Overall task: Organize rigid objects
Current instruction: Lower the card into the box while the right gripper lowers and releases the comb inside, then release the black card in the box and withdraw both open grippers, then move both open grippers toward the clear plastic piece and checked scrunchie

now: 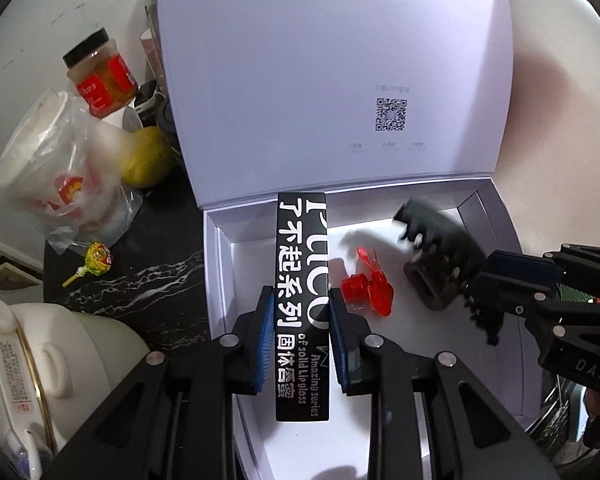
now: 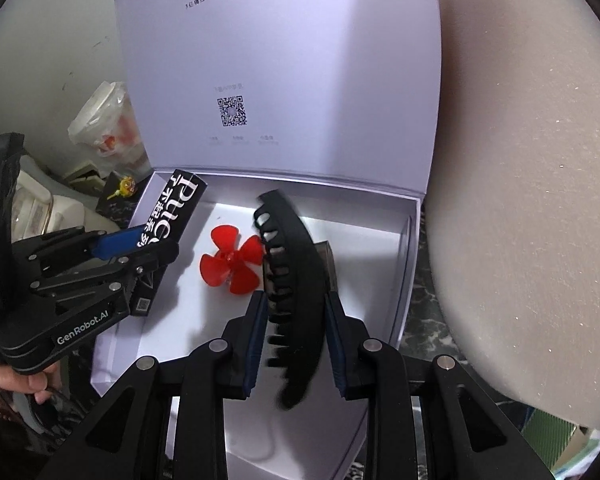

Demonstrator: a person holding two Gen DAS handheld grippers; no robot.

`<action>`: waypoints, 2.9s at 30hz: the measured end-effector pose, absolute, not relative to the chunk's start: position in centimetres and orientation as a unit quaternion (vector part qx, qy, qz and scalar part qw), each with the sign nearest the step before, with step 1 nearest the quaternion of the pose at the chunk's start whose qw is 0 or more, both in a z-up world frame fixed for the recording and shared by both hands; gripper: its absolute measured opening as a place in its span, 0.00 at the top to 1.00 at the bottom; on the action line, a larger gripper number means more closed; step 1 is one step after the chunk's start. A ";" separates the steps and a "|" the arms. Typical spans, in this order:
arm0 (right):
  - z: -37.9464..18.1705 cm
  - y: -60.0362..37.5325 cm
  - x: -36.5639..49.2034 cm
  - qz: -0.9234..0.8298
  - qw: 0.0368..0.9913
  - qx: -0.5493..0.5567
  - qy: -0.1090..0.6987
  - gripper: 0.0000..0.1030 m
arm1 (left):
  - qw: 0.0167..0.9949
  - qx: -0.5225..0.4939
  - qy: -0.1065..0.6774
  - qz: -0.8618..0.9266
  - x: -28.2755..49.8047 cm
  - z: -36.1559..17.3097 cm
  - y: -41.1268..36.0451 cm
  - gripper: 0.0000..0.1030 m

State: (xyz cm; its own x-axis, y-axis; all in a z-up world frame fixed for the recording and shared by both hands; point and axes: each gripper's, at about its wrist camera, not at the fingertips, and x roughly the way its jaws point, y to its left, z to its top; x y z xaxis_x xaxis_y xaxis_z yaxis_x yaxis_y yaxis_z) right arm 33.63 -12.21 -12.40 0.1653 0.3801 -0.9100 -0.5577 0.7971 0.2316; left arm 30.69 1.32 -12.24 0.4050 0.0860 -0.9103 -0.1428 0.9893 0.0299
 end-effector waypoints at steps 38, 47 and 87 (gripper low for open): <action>-4.0 -14.4 27.2 0.276 0.805 -0.093 0.516 0.53 | 0.850 0.005 0.518 0.093 24.2 -5.6 -0.9 0.75; -1.8 -15.1 24.2 0.274 0.817 -0.090 0.500 0.52 | 0.864 -0.002 0.495 0.096 21.5 -3.1 -1.4 0.75; 1.8 -18.8 10.7 0.251 0.846 -0.087 0.463 0.43 | 0.874 -0.017 0.482 0.050 8.8 -1.4 -5.6 0.00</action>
State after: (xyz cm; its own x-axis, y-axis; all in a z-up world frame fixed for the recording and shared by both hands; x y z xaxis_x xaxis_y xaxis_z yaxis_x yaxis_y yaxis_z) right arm 10.75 -18.78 1.80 0.4452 0.3432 -0.8271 -0.5053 0.8588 0.0844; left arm 8.80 -5.64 -1.39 0.5301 0.0704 -0.8450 -0.1029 0.9945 0.0183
